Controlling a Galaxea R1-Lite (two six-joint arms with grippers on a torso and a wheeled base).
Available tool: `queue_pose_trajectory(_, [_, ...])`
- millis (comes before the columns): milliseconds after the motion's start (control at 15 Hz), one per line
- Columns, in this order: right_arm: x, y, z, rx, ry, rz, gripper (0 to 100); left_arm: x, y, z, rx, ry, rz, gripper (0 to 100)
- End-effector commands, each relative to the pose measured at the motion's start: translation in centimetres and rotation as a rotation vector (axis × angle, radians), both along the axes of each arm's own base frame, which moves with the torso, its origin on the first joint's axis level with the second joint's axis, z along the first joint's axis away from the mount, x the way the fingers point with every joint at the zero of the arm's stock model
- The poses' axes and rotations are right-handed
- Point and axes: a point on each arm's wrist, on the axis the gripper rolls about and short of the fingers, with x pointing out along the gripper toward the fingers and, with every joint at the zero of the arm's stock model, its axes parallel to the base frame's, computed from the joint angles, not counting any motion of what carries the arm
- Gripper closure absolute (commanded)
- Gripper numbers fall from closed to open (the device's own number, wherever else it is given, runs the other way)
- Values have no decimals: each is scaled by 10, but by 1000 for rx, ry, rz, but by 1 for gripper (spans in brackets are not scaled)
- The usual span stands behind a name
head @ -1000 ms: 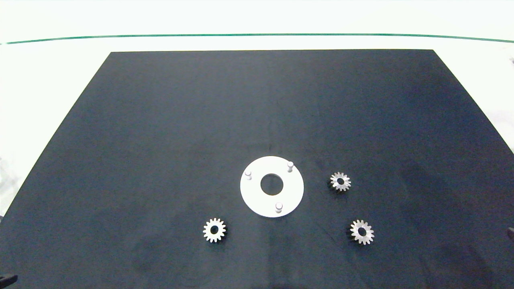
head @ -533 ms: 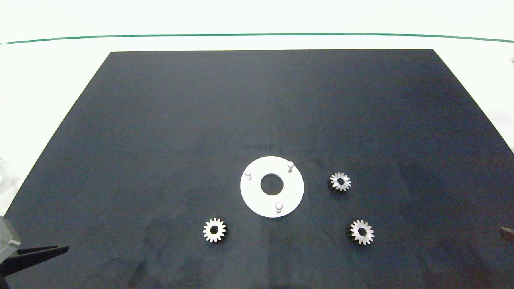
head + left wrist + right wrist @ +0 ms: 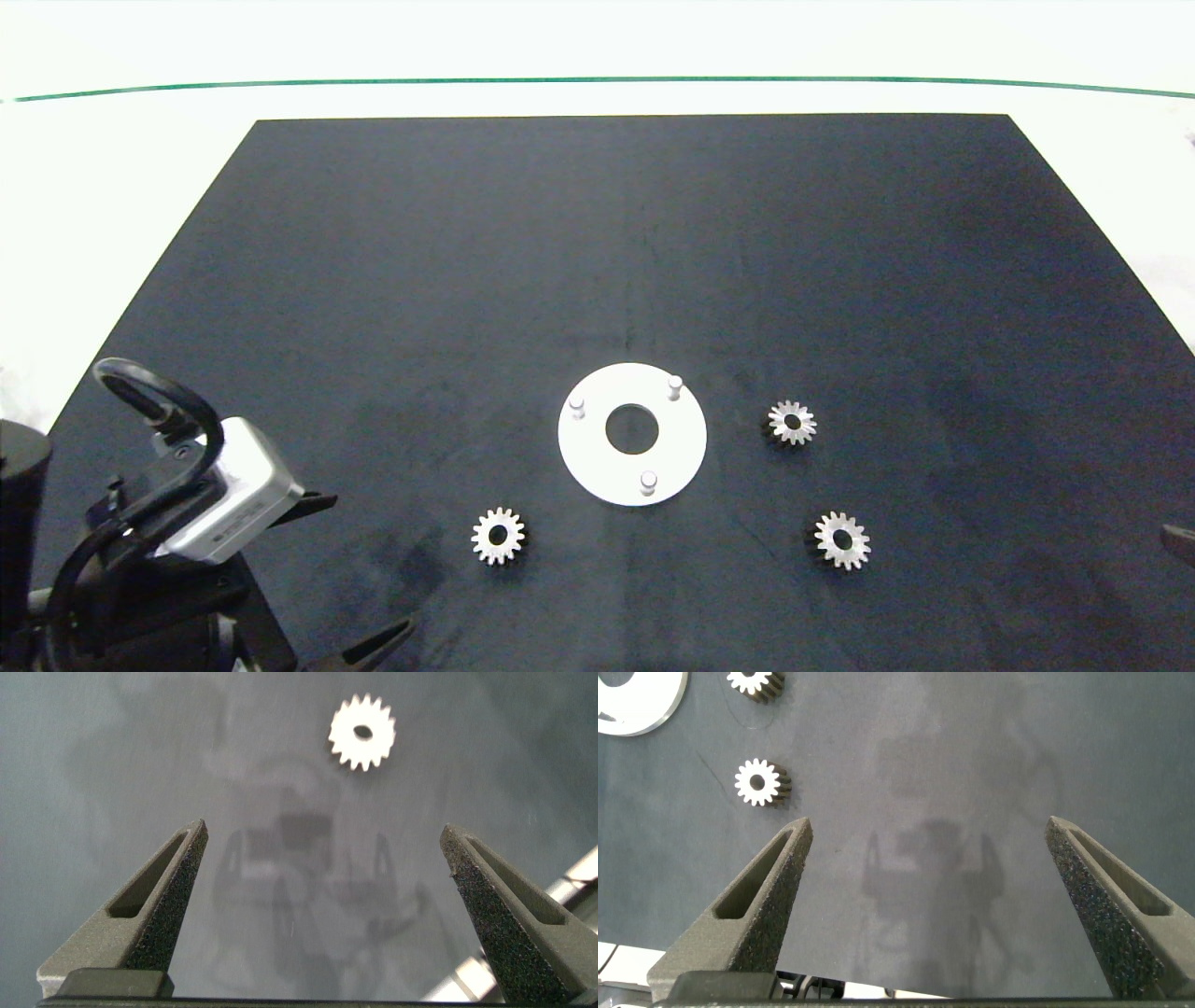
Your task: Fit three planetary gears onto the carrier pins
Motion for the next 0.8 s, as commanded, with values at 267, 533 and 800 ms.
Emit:
queue_pose_trajectory(267, [-1, 0, -1, -1, 5, 1, 0, 15, -18, -20, 121, 51, -29, 0])
queue_pose_trajectory(533, [0, 0, -1, -1, 7, 4, 0, 24, -25, -25, 200, 46, -64, 0])
queue_pose_trajectory(800, [-1, 0, -1, 4, 4, 13, 0, 39, -36, -28, 200, 27, -56, 0])
